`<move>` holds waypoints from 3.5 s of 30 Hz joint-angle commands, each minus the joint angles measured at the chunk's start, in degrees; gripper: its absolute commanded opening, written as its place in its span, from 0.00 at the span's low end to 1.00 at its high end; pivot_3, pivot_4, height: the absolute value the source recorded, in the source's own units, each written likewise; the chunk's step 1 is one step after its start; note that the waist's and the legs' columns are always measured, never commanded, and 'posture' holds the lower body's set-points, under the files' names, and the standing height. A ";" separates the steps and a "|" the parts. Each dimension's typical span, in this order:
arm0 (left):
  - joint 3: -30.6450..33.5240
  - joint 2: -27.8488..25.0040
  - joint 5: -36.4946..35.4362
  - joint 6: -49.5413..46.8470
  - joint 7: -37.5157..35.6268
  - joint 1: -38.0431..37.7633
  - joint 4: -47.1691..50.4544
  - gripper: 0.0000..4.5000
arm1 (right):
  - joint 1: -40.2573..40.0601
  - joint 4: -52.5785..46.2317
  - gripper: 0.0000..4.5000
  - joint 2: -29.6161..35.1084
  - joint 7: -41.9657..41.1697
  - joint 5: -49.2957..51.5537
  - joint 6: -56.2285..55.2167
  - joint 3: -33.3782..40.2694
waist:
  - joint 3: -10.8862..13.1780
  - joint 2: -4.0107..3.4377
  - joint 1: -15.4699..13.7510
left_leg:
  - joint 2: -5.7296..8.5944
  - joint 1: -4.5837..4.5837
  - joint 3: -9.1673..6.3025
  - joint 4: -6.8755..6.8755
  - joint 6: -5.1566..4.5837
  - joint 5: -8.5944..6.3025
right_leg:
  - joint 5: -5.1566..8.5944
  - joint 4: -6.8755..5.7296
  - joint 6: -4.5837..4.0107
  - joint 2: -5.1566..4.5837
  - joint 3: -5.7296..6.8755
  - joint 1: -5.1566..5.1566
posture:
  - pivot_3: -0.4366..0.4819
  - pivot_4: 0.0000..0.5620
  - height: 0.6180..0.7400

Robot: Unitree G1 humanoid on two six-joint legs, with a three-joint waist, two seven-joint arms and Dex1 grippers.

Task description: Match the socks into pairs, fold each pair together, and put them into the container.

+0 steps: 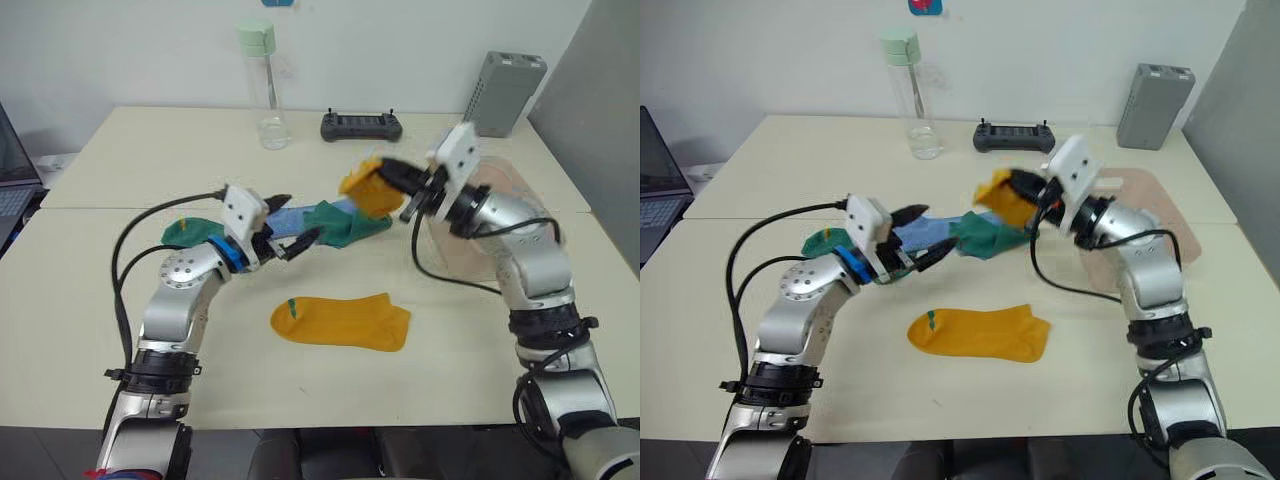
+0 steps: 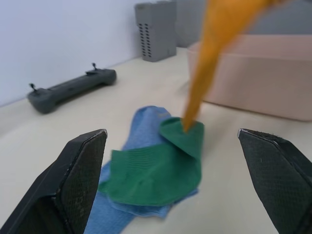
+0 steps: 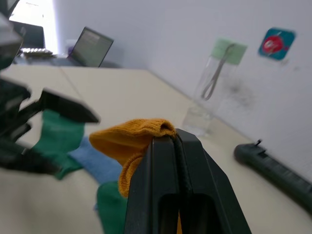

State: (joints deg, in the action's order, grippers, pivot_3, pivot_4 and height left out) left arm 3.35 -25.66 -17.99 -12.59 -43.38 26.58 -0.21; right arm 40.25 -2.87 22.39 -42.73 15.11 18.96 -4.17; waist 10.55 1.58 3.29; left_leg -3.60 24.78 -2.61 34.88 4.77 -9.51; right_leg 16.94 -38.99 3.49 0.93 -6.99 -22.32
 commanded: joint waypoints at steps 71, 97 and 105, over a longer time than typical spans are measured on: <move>-2.98 -17.95 -6.42 -19.66 -13.00 -16.64 11.19 0.00 | -34.55 -27.28 1.00 27.51 -20.40 11.72 8.80 -2.06 | 0.00 0.03 -0.10 | -0.06 -0.06 -0.01 0.04 0.01 -0.01 | 0.51 0.01 -0.28 -0.03 0.05 0.02 | 0.48 0.27 1.00; -5.94 -17.67 -4.61 -18.66 -14.76 -14.05 10.44 0.31 | -32.64 -27.94 1.00 26.79 -19.33 11.28 9.72 -2.32 | 0.00 0.03 -0.10 | -0.05 -0.06 -0.02 0.03 0.01 -0.01 | 0.41 0.00 -0.10 -0.02 0.08 0.03 | 0.48 0.27 1.00; -5.21 -17.01 -5.63 -19.00 -15.13 -13.46 10.78 0.12 | -32.96 -27.47 1.00 26.71 -19.40 10.85 9.04 -2.54 | 0.00 0.03 -0.11 | -0.05 -0.06 -0.02 0.04 0.01 -0.01 | 0.39 0.00 -0.07 -0.02 0.07 0.03 | 0.48 0.27 1.00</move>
State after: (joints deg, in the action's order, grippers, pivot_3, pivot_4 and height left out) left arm -2.62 -42.88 -22.65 -32.03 -58.16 12.21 8.67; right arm 7.29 -29.06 49.00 -62.14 25.88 29.03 -7.60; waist 10.55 1.61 3.19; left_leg -3.65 24.72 -2.63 34.92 4.78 -9.52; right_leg 17.33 -39.00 3.42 0.91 -6.92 -22.29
